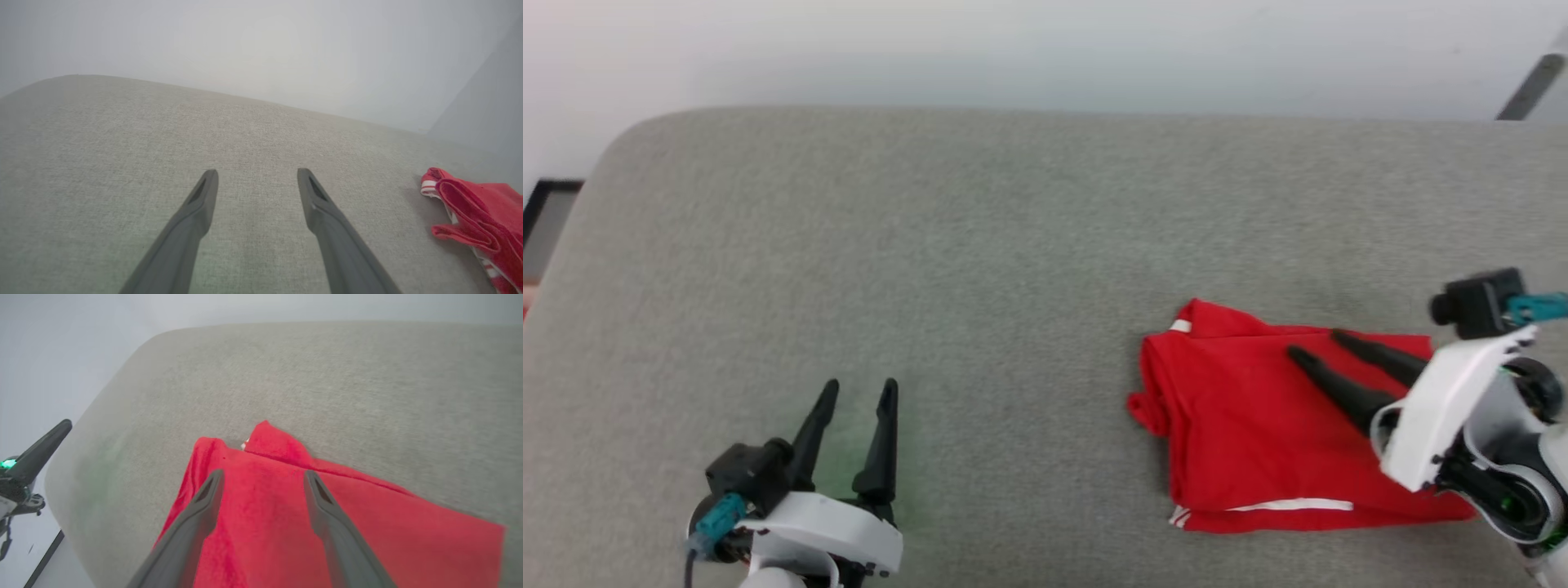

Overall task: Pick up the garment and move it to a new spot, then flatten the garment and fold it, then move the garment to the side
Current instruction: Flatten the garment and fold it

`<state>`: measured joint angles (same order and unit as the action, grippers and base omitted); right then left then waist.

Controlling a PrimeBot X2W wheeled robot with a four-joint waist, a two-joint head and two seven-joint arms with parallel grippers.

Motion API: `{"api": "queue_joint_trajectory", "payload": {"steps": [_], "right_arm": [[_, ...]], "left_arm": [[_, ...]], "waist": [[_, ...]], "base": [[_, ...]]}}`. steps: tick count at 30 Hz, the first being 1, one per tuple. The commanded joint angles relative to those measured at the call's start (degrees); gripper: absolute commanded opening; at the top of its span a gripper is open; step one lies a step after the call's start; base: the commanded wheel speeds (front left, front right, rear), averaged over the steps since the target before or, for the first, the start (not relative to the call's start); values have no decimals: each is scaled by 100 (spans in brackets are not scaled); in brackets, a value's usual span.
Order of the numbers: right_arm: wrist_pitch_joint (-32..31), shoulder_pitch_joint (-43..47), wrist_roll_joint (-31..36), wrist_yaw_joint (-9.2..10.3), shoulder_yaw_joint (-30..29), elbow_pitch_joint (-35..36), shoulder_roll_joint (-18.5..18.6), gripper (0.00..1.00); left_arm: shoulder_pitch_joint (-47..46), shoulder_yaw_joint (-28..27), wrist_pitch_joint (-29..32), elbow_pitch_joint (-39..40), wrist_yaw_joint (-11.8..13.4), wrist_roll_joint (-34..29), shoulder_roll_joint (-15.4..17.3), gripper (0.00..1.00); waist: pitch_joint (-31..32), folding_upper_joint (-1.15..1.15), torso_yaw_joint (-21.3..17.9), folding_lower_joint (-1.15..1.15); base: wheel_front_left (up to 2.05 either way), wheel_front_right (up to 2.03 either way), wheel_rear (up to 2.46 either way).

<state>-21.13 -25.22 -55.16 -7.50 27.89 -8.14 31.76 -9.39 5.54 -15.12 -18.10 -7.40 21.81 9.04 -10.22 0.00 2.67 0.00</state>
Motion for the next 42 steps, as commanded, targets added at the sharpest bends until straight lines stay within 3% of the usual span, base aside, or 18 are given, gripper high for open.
{"api": "queue_joint_trajectory", "payload": {"steps": [1, 10, 15, 22, 33, 42], "right_arm": [[145, 28, 101, 2, 5, -93, 50, 100], [2480, 198, 615, 2, 112, -1571, -100, 100], [3307, 344, 794, 2, 32, -2088, -267, 100], [3594, 806, 1100, 2, -181, -2114, -224, 100], [3630, 1798, 1584, 3, -1064, -1462, -180, 100], [3567, 2588, 2091, 2, -2013, -637, -497, 100]], "left_arm": [[-8, 21, 1, -42, -13, 31, 24, 100], [170, 47, 1, -433, -13, 41, 149, 100], [458, -127, 1, -371, -12, -47, 171, 100], [1155, -408, 1, 43, 4, -504, 155, 100], [1904, -714, 1, 740, 0, -712, -93, 100], [2238, -791, 1, 1134, -3, -782, -139, 100]], "waist": [[197, 0, -208, 0], [576, 0, -544, 0], [859, 0, -628, 0], [1222, 0, -644, 0], [1312, 0, -520, 0], [1263, 0, -415, 0]], "base": [[0, 0, 0], [0, 0, 0], [0, 0, 0], [0, 0, 0], [0, 0, 0], [0, 0, 0]]}}
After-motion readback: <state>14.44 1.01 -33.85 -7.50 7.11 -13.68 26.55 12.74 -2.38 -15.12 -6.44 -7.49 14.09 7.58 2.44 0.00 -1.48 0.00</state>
